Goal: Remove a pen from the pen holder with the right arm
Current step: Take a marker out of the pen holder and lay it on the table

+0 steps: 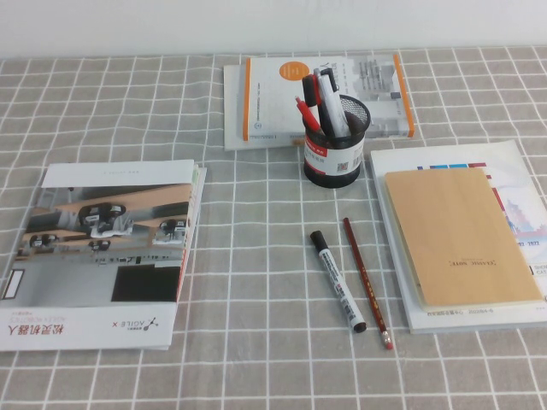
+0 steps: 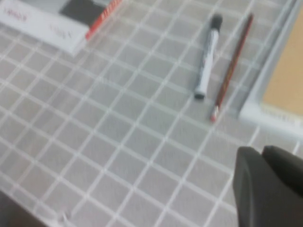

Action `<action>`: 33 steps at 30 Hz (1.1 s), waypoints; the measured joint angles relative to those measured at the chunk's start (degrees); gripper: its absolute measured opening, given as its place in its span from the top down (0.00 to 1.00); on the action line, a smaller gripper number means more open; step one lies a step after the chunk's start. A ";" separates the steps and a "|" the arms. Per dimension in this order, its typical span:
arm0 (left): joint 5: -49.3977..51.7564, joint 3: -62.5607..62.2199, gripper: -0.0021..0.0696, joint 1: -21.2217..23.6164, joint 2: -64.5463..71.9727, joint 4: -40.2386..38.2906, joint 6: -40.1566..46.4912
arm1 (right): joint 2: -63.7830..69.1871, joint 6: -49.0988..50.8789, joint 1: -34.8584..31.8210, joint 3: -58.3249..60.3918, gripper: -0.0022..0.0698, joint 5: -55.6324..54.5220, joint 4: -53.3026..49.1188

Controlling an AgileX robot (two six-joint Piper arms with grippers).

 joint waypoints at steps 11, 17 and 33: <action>0.00 0.00 0.98 0.00 0.00 0.00 0.00 | -6.94 -0.30 0.00 16.41 0.99 -12.01 -3.77; 0.00 0.00 0.98 0.00 0.00 0.00 0.00 | -11.24 -0.10 -6.46 27.91 0.99 -27.78 -6.74; 0.00 0.00 0.98 0.00 0.00 0.00 0.00 | -33.93 -11.52 -34.16 40.37 0.99 -33.86 8.21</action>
